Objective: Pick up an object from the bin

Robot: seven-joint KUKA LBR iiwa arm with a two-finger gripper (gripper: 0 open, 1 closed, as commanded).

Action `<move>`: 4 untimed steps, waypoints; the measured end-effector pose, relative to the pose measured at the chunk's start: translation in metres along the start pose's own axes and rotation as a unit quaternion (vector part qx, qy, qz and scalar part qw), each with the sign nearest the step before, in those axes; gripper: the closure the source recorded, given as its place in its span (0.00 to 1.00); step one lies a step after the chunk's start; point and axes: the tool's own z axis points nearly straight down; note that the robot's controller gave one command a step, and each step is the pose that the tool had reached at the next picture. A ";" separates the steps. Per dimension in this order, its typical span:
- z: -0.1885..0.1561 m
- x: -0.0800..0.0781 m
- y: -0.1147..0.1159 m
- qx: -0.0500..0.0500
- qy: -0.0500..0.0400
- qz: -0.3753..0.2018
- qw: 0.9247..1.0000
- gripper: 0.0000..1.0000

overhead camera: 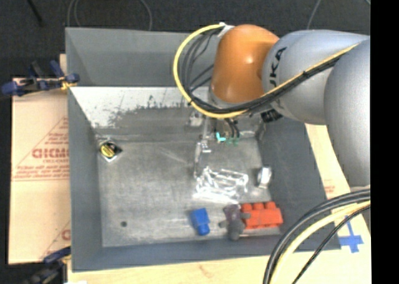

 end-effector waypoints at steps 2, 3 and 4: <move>0.070 0.047 -0.043 -0.002 -0.006 0.066 0.998 0.00; 0.067 0.069 -0.019 -0.002 -0.011 0.198 0.980 0.00; 0.069 0.153 -0.038 -0.002 -0.015 0.195 0.981 0.00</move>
Offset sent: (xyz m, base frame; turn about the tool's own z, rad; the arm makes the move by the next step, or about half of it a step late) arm -0.0547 -0.0422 -0.0445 -0.0398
